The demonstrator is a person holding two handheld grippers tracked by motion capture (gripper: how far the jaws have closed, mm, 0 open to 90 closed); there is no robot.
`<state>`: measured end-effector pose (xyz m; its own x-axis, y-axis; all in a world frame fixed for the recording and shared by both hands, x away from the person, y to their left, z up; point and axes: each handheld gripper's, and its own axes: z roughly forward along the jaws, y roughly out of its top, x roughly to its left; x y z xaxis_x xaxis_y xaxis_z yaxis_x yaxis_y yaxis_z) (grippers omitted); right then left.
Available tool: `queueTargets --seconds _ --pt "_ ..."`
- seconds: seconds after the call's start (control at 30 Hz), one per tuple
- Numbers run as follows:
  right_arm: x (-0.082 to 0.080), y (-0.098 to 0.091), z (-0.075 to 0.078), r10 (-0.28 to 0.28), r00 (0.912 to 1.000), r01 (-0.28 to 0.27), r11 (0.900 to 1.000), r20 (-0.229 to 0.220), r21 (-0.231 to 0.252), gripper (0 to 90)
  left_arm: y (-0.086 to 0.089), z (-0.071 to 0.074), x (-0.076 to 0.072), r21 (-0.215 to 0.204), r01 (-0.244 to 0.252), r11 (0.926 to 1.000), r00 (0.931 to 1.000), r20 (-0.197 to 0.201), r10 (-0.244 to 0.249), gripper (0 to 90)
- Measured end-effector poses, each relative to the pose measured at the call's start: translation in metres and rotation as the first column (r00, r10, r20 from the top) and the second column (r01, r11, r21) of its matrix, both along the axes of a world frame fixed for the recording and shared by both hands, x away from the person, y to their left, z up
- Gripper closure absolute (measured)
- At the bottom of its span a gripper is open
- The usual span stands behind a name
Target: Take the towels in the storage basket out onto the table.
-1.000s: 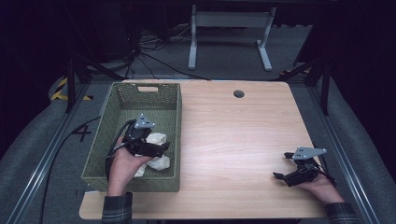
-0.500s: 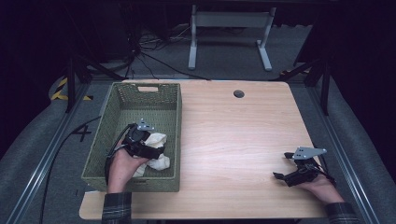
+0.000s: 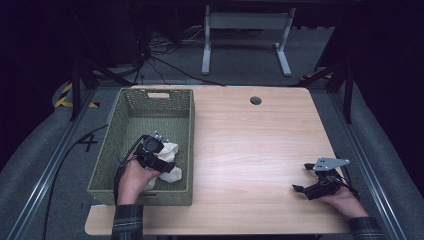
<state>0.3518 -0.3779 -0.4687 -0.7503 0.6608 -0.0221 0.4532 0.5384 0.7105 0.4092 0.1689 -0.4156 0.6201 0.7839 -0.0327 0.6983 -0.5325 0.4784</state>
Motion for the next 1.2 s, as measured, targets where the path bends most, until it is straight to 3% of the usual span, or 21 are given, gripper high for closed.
queueTargets --seconds 0.5,0.67,0.77,0.8,0.83,0.87,1.03,1.1,1.17,1.2 --pt "0.0 0.0 0.0 -0.001 1.0 0.001 1.0 0.0 0.0 2.3 -0.005 -0.011 0.004 0.087 -0.008 0.9962 0.9957 -0.091 0.016 20.5" --pt "0.0 0.0 0.0 -0.005 1.0 0.005 1.0 0.001 0.0 2.3 -0.005 -0.01 0.004 0.09 -0.013 0.9959 0.9931 -0.115 0.023 41.7" --pt "0.0 0.0 0.0 -0.006 1.0 0.006 1.0 0.001 0.0 2.3 -0.003 -0.008 0.004 0.075 -0.024 0.9969 0.992 -0.122 0.033 63.6" --pt "0.0 0.0 0.0 -0.006 1.0 0.006 1.0 0.0 0.0 2.3 -0.002 -0.007 0.004 0.07 -0.026 0.9972 0.9919 -0.123 0.034 63.6" --pt "0.0 0.0 0.0 -0.006 1.0 0.006 1.0 0.0 0.0 2.3 -0.001 -0.004 0.003 0.035 -0.032 0.9989 0.9916 -0.124 0.036 73.0" --pt "0.0 0.0 0.0 -0.006 1.0 0.006 1.0 0.0 0.0 2.3 -0.001 -0.004 0.003 0.035 -0.032 0.9989 0.9916 -0.124 0.036 75.6" --pt "0.0 0.0 0.0 -0.007 1.0 0.007 1.0 0.0 0.0 2.3 0.007 0.006 0.001 -0.064 -0.051 0.9966 0.9959 -0.078 0.046 79.7" --pt "0.0 0.0 0.0 -0.007 1.0 0.007 1.0 0.0 0.0 2.3 0.012 0.013 -0.002 -0.144 -0.054 0.988 0.9978 -0.046 0.048 81.0" --pt "0.0 0.0 0.0 -0.007 1.0 0.007 1.0 0.0 0.0 2.3 0.014 0.016 -0.002 -0.168 -0.055 0.9842 0.9982 -0.034 0.05 81.3" --pt "0.0 0.0 0.0 -0.007 1.0 0.007 1.0 0.0 0.0 2.3 0.017 0.02 -0.004 -0.21 -0.055 0.9762 0.9985 -0.005 0.055 81.6"
